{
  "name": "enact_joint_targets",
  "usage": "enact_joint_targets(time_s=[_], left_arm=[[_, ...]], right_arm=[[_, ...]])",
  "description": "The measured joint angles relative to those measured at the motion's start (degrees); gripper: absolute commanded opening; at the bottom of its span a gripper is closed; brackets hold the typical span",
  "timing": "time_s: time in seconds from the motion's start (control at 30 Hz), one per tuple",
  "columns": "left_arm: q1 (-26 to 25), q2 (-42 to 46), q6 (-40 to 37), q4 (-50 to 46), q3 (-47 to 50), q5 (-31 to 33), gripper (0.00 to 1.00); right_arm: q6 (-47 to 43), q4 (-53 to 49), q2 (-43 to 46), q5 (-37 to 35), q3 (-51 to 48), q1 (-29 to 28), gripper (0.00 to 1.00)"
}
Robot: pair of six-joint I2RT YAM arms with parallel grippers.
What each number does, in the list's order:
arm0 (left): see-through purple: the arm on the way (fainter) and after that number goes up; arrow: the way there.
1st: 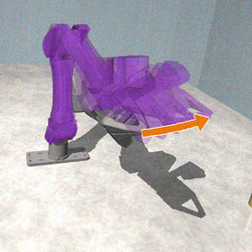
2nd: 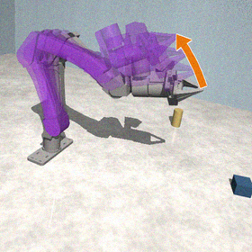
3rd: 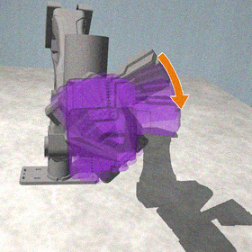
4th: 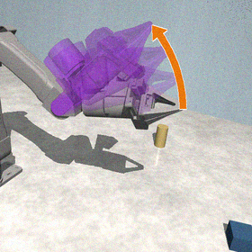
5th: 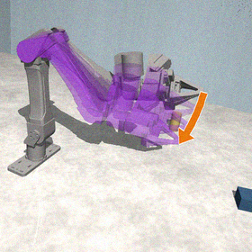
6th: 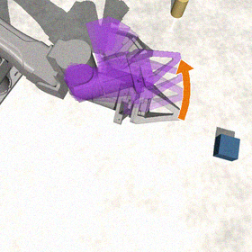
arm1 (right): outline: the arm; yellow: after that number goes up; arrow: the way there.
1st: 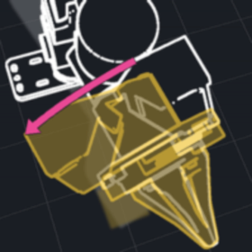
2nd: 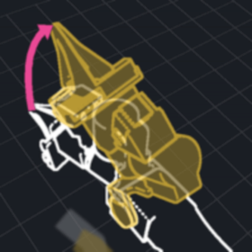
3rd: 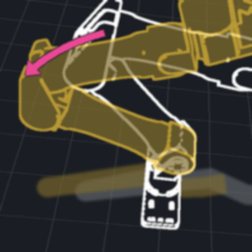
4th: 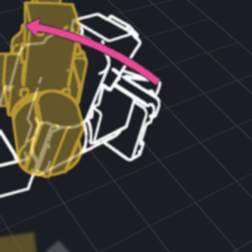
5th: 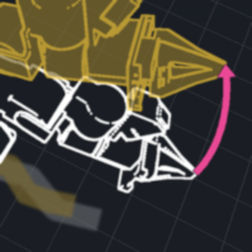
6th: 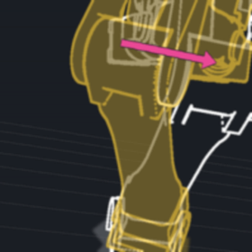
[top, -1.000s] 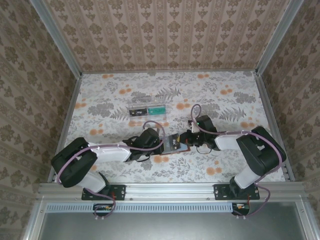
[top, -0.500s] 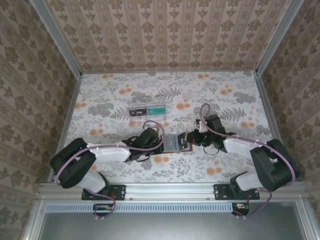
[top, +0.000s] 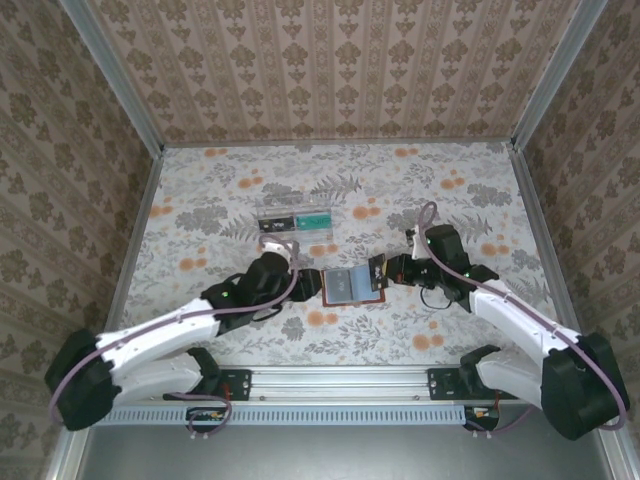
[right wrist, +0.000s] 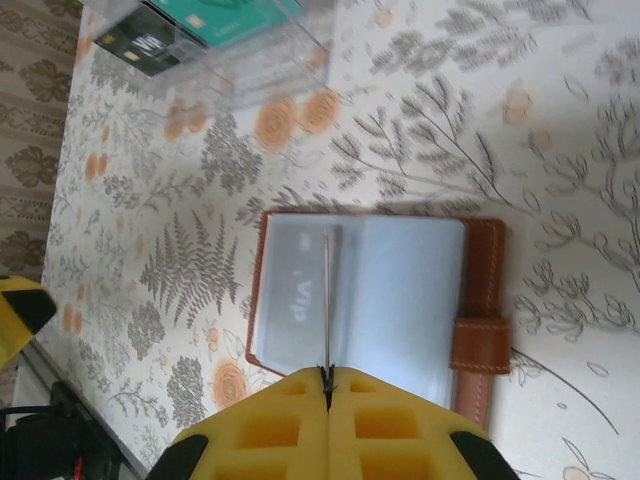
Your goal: Take the credit cards out of the card holder
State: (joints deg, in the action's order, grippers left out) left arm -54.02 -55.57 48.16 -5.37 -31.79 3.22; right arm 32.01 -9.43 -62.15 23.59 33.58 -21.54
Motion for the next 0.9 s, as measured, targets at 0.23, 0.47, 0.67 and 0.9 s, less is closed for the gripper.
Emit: enact_joint_targets(time_s=[0.23, 0.47, 0.67, 0.9], left_arm=[[1.97, 18.08, -2.1, -11.26, -0.24, 6.38, 1.0], [3.23, 30.05, -2.84, -21.29, -0.26, 11.89, 1.0], [3.5, 36.63, -2.82, -27.02, -0.26, 13.84, 1.0], [3.52, 41.66, -2.8, -33.16, -0.7, 14.86, 1.0]], right_arm=[[-9.7, -8.44, -5.25, -9.27, 17.9, -11.54, 0.0], [-26.53, -10.6, -18.62, -16.41, 32.63, -19.78, 0.0], [-41.83, -11.58, -29.64, -20.44, 42.53, -24.17, 0.0], [-59.25, -12.63, -41.03, -22.49, 56.96, -24.9, 0.0]])
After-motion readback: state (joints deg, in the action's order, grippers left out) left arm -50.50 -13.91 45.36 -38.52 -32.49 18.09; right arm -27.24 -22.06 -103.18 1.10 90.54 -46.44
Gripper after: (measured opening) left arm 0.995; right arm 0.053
